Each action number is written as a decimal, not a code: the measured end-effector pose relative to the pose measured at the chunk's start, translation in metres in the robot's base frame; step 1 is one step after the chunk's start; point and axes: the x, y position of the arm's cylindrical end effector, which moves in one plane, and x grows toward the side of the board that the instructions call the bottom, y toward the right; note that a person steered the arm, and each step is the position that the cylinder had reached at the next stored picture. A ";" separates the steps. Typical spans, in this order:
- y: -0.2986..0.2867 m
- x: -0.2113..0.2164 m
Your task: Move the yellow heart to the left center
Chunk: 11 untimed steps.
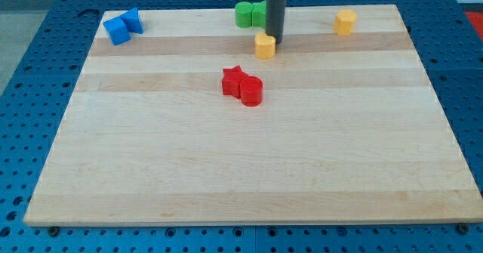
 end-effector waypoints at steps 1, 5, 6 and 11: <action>-0.047 0.023; 0.008 0.051; -0.042 0.055; -0.172 0.058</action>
